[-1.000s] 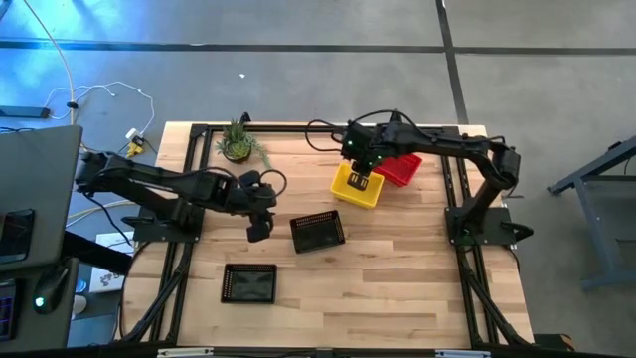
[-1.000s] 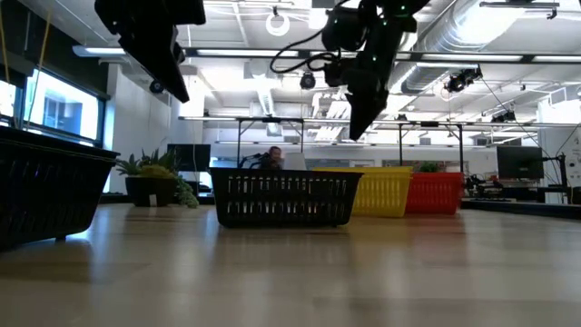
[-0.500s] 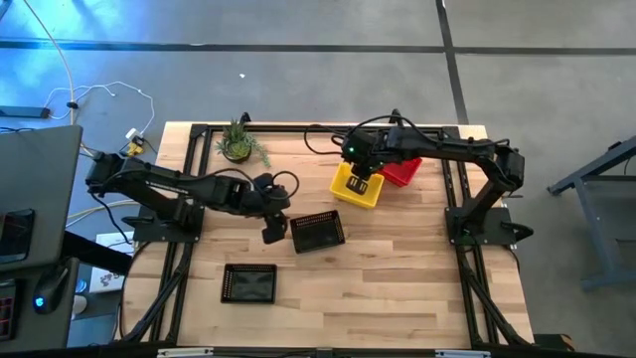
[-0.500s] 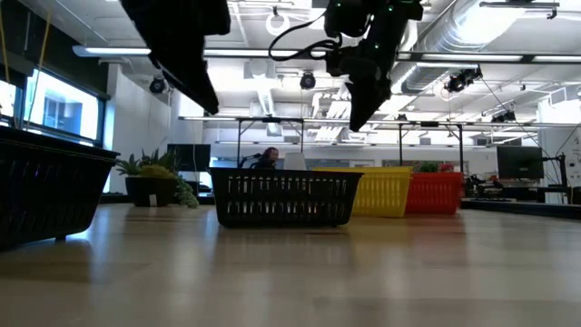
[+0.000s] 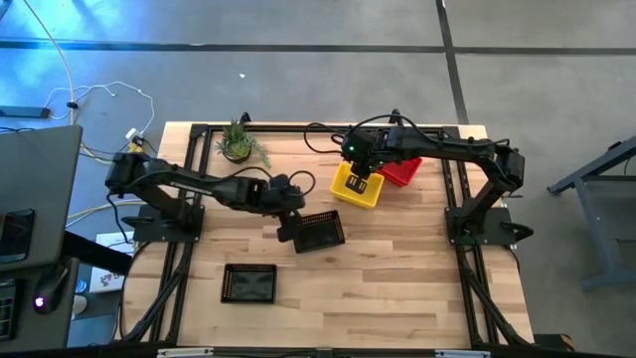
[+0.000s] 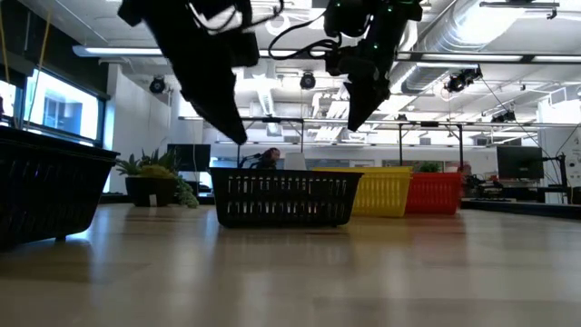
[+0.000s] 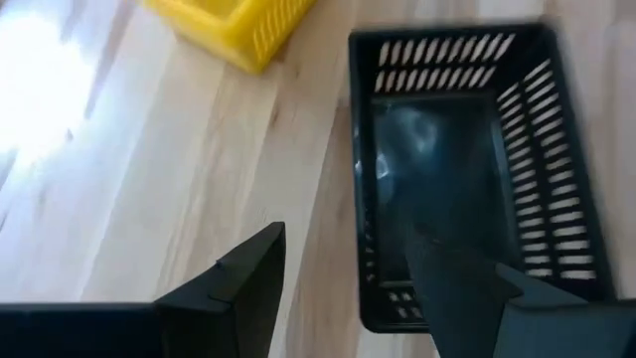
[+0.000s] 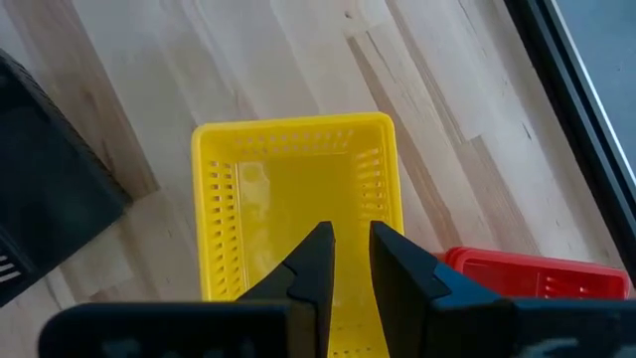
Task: Stack baskets by color
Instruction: Stack the black bin on top of the black bin stack
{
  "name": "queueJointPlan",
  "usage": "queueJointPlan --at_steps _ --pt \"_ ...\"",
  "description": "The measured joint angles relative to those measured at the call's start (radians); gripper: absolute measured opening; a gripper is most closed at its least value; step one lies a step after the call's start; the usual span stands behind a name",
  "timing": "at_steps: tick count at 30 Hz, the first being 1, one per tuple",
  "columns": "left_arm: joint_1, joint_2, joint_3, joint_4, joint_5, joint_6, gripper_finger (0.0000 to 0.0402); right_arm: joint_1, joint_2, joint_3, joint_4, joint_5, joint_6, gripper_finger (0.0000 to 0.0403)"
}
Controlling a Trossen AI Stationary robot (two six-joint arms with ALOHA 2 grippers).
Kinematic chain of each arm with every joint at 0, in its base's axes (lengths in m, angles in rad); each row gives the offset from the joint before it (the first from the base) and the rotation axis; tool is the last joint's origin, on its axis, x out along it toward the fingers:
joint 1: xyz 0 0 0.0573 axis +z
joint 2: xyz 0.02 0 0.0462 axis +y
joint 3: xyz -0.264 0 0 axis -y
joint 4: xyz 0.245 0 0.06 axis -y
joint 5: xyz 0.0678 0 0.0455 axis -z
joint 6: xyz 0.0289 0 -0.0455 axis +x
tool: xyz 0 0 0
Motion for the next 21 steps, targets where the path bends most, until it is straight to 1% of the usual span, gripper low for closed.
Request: queueJointPlan --at_steps 4,10,15,18,21 --pt "0.014 0.060 0.000 0.005 0.004 0.001 0.0193 0.000 0.000 0.000 0.000 0.000 -0.002 0.0053" --pt "0.036 0.129 0.000 0.021 0.096 0.024 0.0189 0.000 0.000 0.000 0.000 0.000 -0.001 0.0053" --pt "0.046 0.170 0.000 0.033 0.112 0.035 0.0187 0.000 0.000 0.000 0.001 0.000 0.000 0.0053" --pt "0.053 0.187 0.000 0.031 0.114 0.054 0.0175 0.000 0.000 0.000 0.000 -0.001 0.000 0.0053" --pt "0.053 0.187 0.000 0.024 0.126 0.085 0.0146 0.000 0.000 0.000 0.000 -0.001 0.000 0.0053"
